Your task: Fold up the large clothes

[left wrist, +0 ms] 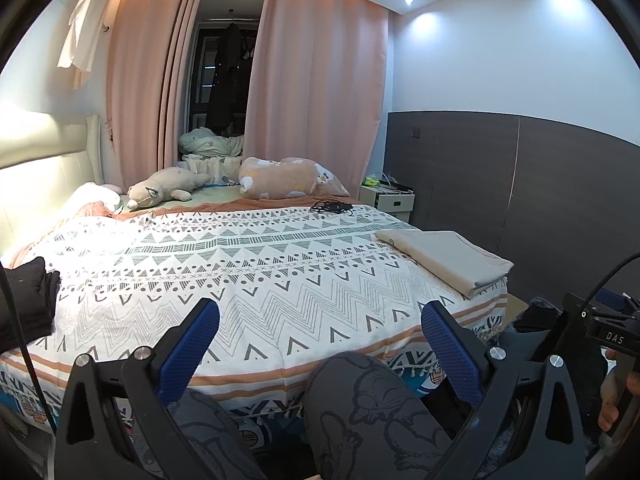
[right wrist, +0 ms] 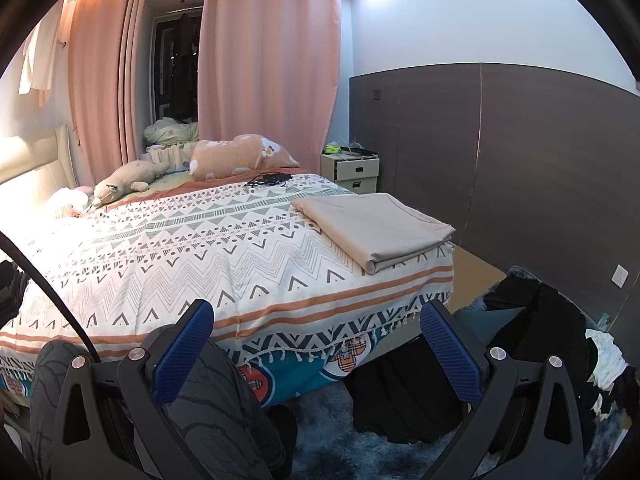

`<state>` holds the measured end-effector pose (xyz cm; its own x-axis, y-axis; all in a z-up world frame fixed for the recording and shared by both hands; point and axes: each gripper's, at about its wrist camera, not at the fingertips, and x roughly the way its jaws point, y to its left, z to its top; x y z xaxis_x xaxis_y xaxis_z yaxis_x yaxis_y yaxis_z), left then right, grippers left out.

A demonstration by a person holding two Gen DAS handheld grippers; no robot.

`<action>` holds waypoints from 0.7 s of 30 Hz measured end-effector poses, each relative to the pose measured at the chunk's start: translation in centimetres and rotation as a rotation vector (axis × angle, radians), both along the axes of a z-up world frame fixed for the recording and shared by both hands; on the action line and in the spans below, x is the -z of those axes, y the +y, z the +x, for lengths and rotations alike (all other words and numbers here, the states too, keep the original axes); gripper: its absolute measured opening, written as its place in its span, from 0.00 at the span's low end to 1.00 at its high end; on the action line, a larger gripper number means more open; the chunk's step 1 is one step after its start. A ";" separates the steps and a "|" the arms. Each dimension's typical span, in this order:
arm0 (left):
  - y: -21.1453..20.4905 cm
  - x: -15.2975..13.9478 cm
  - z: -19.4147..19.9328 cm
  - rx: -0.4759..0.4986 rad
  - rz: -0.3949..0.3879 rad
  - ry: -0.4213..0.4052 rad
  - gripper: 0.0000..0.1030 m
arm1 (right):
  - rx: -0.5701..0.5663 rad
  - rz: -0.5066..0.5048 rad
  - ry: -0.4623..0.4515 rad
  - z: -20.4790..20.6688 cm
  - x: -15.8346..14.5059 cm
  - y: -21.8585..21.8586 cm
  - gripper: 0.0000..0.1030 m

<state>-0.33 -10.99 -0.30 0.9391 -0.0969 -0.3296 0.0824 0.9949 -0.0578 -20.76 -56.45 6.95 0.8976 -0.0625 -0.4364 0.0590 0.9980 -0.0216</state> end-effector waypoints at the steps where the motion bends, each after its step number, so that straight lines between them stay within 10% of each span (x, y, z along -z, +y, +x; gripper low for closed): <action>1: 0.0 0.0 0.0 -0.001 0.001 0.000 1.00 | 0.000 0.000 -0.001 0.0 0.0 0.0 1.00; 21: -0.1 0.0 -0.2 0.003 0.002 0.002 1.00 | 0.001 0.003 -0.003 -0.2 0.0 0.2 1.00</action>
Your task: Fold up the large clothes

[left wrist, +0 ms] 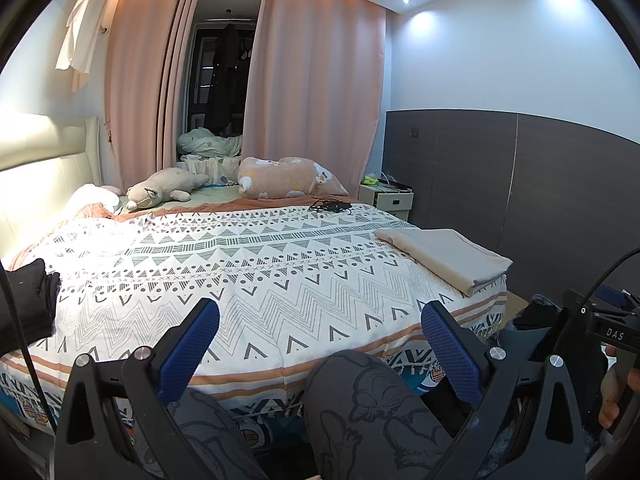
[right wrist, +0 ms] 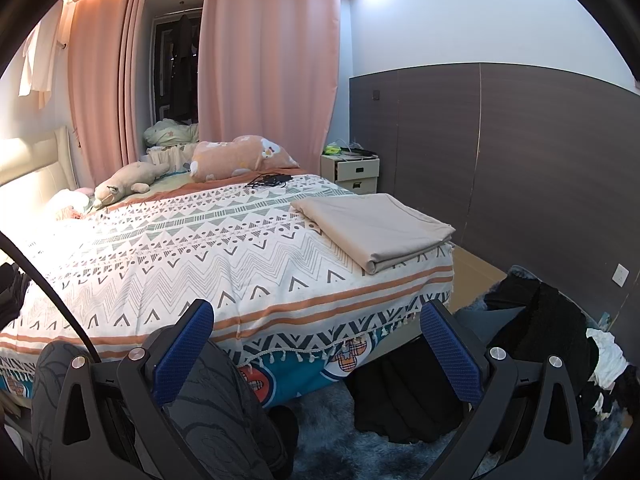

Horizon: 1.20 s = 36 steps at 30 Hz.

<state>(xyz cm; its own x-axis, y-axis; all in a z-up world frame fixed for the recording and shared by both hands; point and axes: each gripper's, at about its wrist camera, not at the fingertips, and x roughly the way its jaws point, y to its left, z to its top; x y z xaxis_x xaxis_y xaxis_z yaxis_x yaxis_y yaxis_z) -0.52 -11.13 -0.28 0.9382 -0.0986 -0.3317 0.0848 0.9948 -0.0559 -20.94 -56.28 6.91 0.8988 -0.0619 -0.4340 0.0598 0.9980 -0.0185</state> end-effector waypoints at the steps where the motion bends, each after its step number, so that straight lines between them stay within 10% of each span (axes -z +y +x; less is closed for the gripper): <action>1: 0.0 0.0 0.0 0.000 0.001 0.000 1.00 | 0.000 0.000 0.000 0.0 0.0 0.0 1.00; 36: 0.1 0.0 -0.3 0.006 -0.006 0.000 1.00 | -0.001 0.003 -0.002 0.0 0.1 -0.2 1.00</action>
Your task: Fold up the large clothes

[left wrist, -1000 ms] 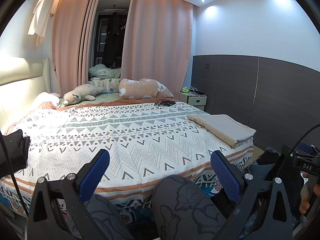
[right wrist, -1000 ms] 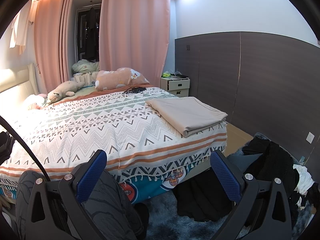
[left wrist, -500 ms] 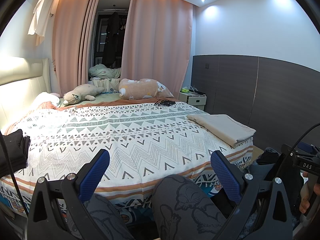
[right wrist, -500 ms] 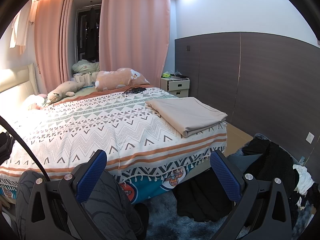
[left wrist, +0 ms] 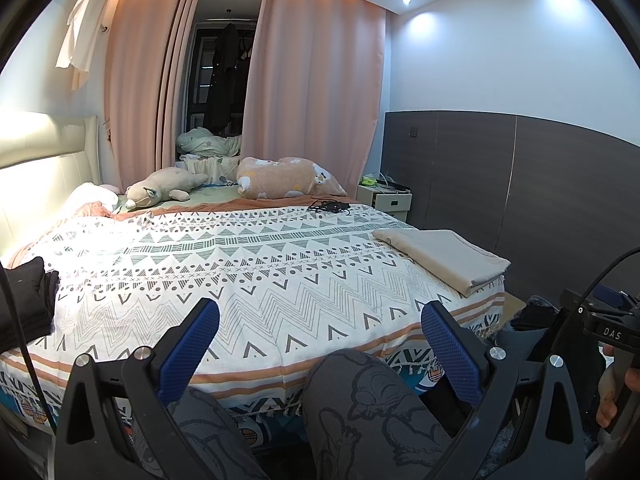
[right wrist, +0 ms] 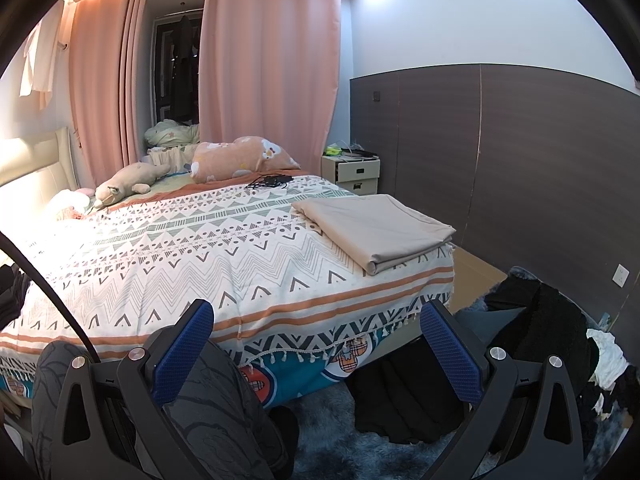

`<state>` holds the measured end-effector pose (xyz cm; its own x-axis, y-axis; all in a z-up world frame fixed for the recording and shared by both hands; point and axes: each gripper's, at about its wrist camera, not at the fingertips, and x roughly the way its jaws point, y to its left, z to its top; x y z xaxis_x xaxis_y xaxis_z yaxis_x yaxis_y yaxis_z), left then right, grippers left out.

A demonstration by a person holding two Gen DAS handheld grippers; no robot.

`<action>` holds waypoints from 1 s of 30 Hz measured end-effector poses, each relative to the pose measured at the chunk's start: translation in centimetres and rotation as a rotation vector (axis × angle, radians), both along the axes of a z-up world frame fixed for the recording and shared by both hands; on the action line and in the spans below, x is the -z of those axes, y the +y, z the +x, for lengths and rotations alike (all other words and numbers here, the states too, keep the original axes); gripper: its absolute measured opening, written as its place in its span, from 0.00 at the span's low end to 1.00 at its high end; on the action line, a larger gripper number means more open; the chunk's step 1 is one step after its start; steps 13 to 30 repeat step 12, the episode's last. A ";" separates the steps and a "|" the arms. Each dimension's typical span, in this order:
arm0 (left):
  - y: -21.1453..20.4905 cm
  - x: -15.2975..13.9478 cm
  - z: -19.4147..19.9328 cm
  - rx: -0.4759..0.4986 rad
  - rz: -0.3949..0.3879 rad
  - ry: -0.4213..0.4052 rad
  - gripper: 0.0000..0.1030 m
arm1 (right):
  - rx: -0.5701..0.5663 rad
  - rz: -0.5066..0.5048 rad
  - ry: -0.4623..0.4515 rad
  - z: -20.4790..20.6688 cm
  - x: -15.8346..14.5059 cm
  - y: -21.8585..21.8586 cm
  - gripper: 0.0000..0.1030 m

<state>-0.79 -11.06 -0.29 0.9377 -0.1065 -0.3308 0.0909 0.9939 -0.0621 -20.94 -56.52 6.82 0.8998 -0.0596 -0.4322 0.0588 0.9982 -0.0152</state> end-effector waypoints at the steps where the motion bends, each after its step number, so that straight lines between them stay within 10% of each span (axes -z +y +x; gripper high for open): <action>1: 0.0 0.0 0.0 0.002 -0.002 -0.001 1.00 | 0.000 -0.001 0.000 0.0 0.0 0.0 1.00; 30: -0.2 0.0 -0.1 0.000 0.000 -0.005 1.00 | -0.001 -0.009 0.001 0.1 0.1 -0.1 1.00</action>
